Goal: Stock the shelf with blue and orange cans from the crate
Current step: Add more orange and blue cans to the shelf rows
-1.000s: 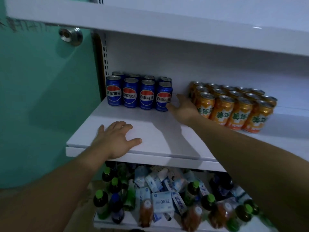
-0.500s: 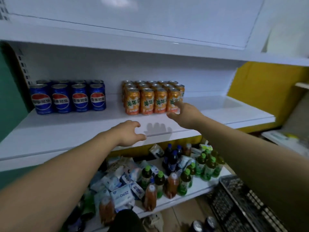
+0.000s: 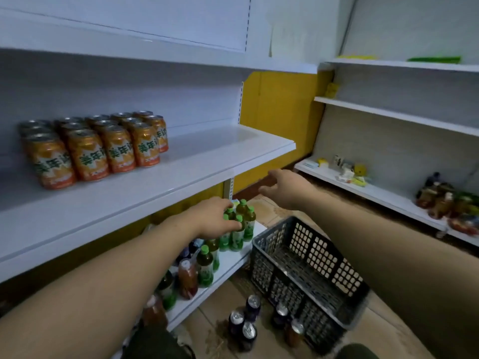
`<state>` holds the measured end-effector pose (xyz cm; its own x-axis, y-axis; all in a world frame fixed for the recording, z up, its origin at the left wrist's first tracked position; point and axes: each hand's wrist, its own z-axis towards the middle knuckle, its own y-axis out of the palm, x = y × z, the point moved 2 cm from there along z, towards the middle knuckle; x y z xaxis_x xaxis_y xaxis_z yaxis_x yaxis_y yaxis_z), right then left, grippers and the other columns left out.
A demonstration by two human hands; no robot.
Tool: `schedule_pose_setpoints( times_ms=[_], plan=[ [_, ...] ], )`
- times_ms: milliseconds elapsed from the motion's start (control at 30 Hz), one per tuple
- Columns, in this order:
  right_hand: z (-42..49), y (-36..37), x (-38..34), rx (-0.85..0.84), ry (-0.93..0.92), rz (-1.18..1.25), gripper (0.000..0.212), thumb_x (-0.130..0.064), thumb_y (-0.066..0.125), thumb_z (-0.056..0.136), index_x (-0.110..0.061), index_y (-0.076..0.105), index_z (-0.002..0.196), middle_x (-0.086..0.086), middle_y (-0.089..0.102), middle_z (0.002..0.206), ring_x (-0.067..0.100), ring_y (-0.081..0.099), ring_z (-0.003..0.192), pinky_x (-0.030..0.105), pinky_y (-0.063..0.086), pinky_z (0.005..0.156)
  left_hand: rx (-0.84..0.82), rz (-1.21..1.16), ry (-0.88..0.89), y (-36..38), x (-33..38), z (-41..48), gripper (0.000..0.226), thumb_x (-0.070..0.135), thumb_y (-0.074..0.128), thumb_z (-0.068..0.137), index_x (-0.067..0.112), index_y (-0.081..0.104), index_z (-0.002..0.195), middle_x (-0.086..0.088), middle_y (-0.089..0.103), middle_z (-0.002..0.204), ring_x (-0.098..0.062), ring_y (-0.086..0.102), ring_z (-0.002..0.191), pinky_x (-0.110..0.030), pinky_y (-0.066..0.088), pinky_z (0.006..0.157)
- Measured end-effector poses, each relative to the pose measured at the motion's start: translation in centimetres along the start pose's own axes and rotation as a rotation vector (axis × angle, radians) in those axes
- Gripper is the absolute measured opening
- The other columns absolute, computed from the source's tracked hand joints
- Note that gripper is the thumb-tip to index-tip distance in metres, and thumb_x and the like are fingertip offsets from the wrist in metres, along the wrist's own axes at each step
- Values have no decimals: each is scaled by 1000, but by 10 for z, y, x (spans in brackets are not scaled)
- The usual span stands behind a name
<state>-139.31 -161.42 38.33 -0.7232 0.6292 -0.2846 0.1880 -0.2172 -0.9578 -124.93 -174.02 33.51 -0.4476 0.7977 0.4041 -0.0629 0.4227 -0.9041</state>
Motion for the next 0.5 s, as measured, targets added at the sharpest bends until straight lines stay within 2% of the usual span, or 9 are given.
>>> schedule_pose_setpoints(
  times_ms=[167,400,500],
  plan=[
    [-21,47,77,-101,182,20,67,-52,50,94,-20,30,149,6,45,147,26,49,127,38,44,98,-222,-10,47,77,28,38,79,53,57,88,17,25,150,-4,21,158,-24,29,141,-34,31,110],
    [-42,167,188,-388,399,55,70,-52,49,95,-14,27,150,10,37,151,28,44,131,37,42,104,-504,-21,40,226,32,90,76,52,61,85,14,35,145,-9,33,151,-27,39,134,-34,36,106],
    [-45,222,228,-497,467,65,71,-52,48,96,-15,24,151,12,37,151,30,44,130,38,42,102,-622,-42,-15,290,17,113,71,48,63,84,1,44,133,-21,41,142,-35,46,123,-40,40,98]
  ],
)
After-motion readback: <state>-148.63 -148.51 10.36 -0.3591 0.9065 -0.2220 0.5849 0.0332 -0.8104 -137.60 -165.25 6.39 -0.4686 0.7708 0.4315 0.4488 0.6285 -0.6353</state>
